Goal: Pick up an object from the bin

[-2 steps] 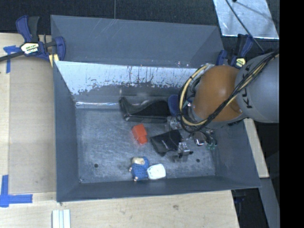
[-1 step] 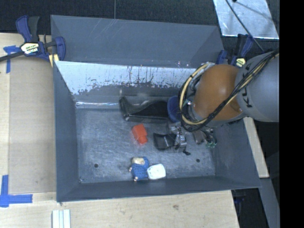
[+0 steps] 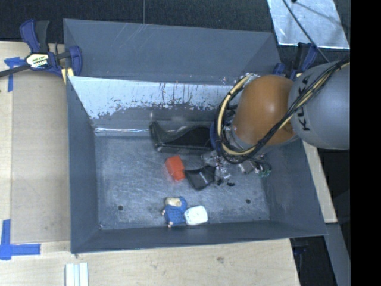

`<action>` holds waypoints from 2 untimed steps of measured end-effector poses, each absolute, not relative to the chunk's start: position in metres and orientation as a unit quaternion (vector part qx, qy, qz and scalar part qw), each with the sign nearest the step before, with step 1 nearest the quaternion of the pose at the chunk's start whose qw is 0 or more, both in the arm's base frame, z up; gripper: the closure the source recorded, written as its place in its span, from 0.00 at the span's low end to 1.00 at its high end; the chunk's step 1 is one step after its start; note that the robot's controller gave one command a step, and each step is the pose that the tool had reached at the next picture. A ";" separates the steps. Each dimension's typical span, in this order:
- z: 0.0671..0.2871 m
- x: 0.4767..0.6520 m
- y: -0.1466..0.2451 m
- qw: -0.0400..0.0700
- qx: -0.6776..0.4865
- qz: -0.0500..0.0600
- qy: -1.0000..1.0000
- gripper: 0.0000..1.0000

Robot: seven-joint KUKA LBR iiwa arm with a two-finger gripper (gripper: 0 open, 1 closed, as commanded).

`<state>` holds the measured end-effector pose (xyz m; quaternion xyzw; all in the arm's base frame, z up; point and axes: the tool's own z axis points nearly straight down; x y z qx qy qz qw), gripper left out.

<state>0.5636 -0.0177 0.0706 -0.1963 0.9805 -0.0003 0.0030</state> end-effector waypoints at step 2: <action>0.256 0.562 -0.003 0.005 -0.218 -0.001 0.976 1.00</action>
Offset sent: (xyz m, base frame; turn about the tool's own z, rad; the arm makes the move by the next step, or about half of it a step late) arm 0.0166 0.0014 0.1195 -0.0352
